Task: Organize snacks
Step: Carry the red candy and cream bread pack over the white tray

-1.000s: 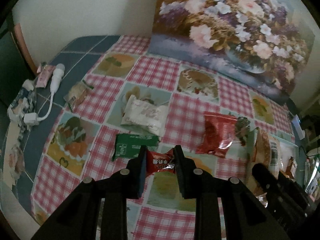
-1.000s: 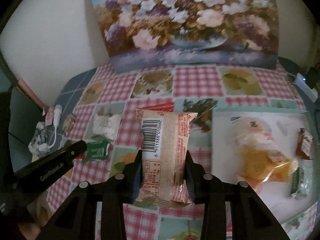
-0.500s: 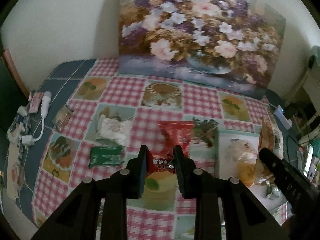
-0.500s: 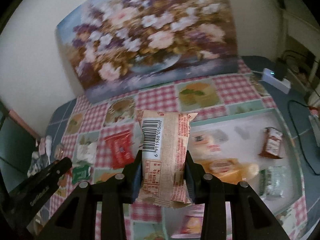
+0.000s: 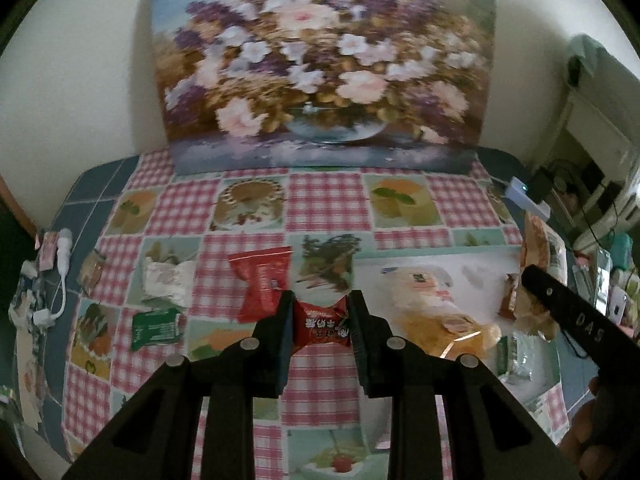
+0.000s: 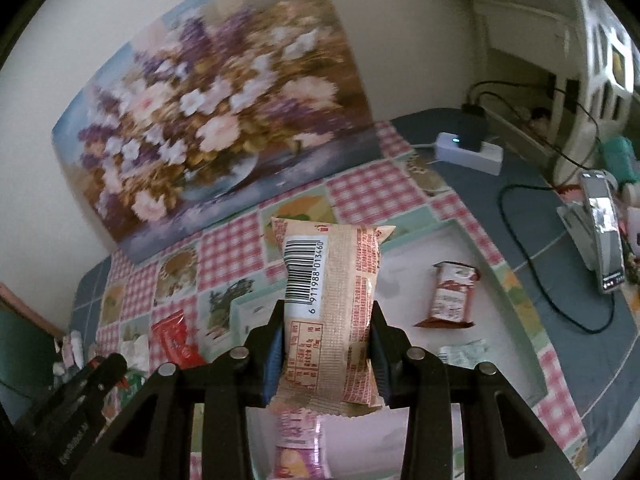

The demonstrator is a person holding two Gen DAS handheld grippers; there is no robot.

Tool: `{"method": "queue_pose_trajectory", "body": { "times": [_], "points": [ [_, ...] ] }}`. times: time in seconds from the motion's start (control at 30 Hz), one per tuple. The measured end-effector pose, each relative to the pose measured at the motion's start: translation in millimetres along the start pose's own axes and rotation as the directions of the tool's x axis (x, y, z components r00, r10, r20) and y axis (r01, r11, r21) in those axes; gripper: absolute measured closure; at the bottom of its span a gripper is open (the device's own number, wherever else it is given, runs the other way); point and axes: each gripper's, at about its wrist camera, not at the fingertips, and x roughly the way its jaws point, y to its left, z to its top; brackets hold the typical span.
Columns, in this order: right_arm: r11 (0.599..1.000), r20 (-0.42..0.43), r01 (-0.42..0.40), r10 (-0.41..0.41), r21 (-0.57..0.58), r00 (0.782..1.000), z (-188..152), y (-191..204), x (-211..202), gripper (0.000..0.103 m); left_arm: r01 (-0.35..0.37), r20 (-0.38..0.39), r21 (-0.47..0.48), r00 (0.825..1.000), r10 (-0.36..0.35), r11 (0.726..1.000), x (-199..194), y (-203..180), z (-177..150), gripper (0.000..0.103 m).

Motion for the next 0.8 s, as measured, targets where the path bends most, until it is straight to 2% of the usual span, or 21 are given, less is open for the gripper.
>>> {"method": "queue_pose_trajectory", "body": {
  "times": [0.37, 0.57, 0.8],
  "points": [
    [0.996, 0.005, 0.045, -0.045, 0.082, 0.999, 9.6, -49.3, -3.7, 0.063, 0.048, -0.028, 0.094, 0.999, -0.046, 0.994, 8.7, -55.1, -5.4, 0.075],
    [0.994, -0.045, 0.069, -0.065, 0.084, 0.997, 5.9, -58.7, 9.2, 0.063, 0.062, -0.117, 0.073, 0.992, -0.053, 0.995, 40.9, -56.5, -13.2, 0.075],
    [0.994, -0.134, 0.087, -0.078, 0.059, 0.988, -5.7, -56.2, 36.5, 0.063, 0.083, -0.24, 0.023, 0.968, -0.075, 0.996, 84.5, -52.5, -27.9, 0.075]
  ]
}}
